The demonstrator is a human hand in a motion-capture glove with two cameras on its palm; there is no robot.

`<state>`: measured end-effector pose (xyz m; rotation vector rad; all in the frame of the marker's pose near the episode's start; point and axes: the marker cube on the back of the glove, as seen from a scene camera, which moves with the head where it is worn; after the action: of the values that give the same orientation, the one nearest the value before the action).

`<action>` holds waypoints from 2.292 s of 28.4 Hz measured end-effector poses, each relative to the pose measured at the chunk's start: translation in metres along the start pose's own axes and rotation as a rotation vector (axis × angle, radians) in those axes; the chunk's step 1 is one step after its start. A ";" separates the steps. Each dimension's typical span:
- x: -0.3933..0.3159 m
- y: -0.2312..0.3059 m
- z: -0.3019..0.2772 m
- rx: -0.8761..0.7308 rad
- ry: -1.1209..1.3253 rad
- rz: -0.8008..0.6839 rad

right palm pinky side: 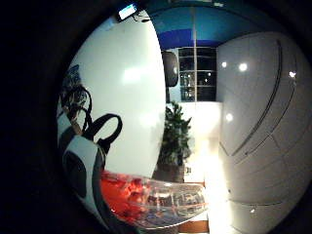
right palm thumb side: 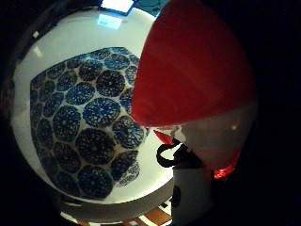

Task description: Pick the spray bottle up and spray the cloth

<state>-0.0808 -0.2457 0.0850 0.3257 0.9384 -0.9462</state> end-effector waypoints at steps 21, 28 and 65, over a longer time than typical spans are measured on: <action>0.026 -0.023 -0.027 0.071 -0.263 0.222; 0.050 -0.048 -0.057 0.190 -0.555 0.412; 0.004 -0.059 -0.039 0.817 -1.610 1.030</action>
<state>-0.1489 -0.2575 0.0679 0.4939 -1.0856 -0.2941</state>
